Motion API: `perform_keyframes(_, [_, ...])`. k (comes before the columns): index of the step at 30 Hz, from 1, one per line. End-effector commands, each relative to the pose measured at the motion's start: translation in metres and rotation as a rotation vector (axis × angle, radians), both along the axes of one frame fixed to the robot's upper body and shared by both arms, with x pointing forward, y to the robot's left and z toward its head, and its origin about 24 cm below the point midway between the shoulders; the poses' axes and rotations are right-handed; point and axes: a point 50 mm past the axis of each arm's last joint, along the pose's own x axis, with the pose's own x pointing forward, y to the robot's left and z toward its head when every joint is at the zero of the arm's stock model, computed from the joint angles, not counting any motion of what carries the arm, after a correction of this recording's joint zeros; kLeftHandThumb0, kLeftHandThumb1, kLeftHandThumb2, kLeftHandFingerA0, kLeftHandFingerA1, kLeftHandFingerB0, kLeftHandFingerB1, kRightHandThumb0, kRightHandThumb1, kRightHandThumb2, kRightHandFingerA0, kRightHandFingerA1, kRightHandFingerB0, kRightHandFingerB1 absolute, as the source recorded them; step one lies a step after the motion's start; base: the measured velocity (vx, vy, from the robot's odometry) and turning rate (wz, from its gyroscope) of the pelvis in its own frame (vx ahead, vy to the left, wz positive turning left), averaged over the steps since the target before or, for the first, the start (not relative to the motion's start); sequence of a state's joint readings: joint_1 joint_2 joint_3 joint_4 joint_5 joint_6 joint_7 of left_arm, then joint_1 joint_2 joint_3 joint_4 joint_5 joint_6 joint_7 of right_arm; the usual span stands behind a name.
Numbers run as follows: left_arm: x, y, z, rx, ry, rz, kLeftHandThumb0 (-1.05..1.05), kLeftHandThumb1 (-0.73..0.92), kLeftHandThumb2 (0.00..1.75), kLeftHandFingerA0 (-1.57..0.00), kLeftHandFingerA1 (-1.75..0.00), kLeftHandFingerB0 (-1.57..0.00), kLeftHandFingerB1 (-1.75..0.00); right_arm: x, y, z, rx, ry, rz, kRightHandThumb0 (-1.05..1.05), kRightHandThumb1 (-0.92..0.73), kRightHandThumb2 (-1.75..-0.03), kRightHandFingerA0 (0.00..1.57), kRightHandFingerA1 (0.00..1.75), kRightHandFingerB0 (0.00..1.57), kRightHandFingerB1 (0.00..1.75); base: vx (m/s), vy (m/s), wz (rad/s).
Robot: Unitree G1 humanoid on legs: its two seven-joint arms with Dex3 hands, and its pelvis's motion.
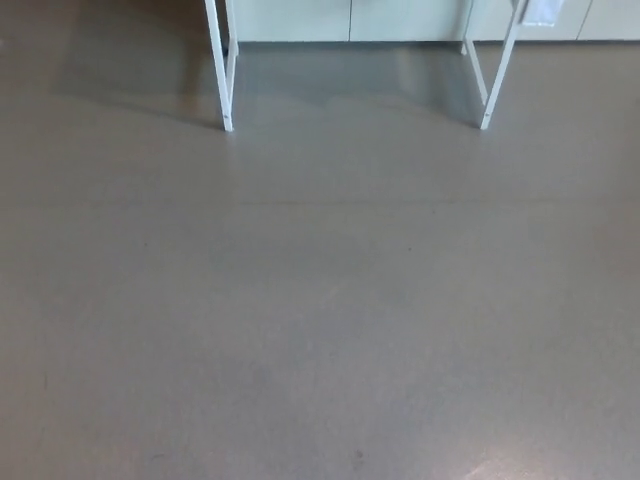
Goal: The robot walks towards a desk on which a file tray is kept in the middle and a toilet paper roll is kept on its right. The robot uses its right hand to hook on finger in the gap of the roll and grabs it, lifts it and places it on the tray.
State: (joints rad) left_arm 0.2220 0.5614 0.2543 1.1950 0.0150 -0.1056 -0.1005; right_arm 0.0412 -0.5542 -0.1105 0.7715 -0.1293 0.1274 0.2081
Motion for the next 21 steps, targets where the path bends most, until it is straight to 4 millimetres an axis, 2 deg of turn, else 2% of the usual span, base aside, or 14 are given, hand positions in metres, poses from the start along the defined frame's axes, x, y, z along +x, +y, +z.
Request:
perform_keyframes(1, [0.0067, 0.0056, 0.0074, 0.022, -0.054, -0.021, -0.45, 0.82, 0.63, -0.41, -0.5, -0.34, -0.39, 0.0029, -0.0034, 0.0055, -0.001, -0.006, 0.001, -0.51, -0.52, -0.85, 0.28, 0.54, 0.02, 0.25, 0.04, 0.258, -0.14])
perform_keyframes(9, [0.0027, 0.0024, 0.0041, 0.012, -0.055, -0.009, -0.45, 0.82, 0.63, -0.41, -0.5, -0.34, -0.39, 0.0072, -0.0045, 0.0097, -0.011, -0.008, 0.012, -0.51, -0.52, -0.85, 0.28, 0.54, 0.02, 0.25, 0.24, 0.123, 0.05])
perform_keyframes(16, [0.0011, 0.001, 0.0027, 0.008, -0.055, -0.006, -0.45, 0.82, 0.63, -0.41, -0.5, -0.34, -0.39, 0.0077, -0.0052, 0.011, -0.014, -0.007, 0.015, -0.51, -0.52, -0.85, 0.28, 0.54, 0.02, 0.25, 0.32, -0.098, 0.05])
perform_keyframes(21, [0.0011, 0.001, 0.0027, 0.008, -0.055, -0.006, -0.45, 0.82, 0.63, -0.41, -0.5, -0.34, -0.39, 0.0077, -0.0052, 0.0111, -0.014, -0.006, 0.015, -0.51, -0.52, -0.85, 0.28, 0.54, 0.02, 0.25, 0.47, -0.084, 0.33])
